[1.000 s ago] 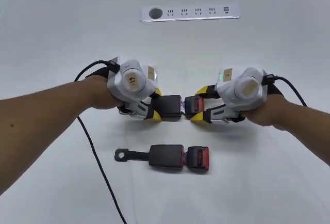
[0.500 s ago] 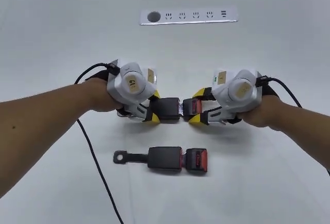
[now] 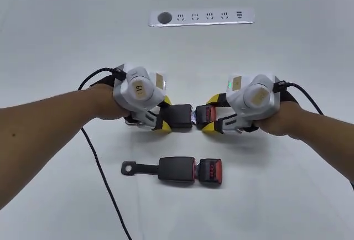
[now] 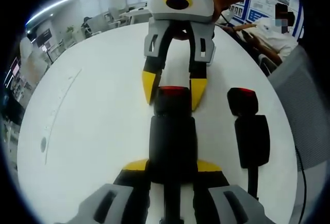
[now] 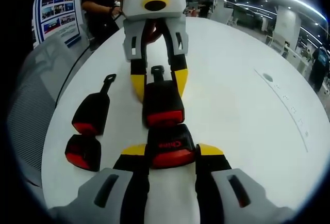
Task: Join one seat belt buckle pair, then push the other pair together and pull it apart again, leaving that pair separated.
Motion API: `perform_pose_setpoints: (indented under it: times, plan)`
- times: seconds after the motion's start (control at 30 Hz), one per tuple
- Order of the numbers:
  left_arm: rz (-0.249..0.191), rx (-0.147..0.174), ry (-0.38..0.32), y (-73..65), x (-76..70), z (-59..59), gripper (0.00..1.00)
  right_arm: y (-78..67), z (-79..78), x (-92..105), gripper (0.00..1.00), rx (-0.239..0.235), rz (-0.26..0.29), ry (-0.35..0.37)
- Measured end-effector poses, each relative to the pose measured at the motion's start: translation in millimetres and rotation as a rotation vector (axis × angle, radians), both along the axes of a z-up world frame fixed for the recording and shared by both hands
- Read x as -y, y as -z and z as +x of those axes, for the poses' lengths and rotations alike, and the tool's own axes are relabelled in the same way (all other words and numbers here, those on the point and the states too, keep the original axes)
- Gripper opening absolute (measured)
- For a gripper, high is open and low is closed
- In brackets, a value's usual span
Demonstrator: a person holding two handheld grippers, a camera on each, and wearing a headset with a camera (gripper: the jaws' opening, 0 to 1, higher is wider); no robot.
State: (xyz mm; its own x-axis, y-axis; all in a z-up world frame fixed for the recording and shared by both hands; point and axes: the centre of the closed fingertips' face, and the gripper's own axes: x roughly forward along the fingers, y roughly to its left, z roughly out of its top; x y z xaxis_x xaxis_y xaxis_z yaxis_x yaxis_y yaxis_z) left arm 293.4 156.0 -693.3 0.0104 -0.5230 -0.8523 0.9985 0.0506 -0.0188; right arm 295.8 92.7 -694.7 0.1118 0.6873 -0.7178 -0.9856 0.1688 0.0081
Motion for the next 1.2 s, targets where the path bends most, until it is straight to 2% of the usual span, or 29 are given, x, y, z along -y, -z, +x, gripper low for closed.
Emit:
perform_pose_setpoints:
  times: [0.7, 0.93, 1.2]
  plan:
    - [-0.033, -0.005, -0.014, 0.1, 0.8, -2.2, 0.32, 0.3, -2.4, 2.1, 0.33, 0.009, 0.019, -0.008]
    - [-0.053, -0.006, -0.04, -0.4, 0.5, -2.2, 0.33, 0.7, -1.6, 3.8, 0.33, 0.007, 0.023, -0.006]
    - [-0.062, -0.002, -0.049, -1.4, -1.8, -3.5, 0.32, 0.6, -1.7, 12.3, 0.33, 0.001, 0.037, 0.012]
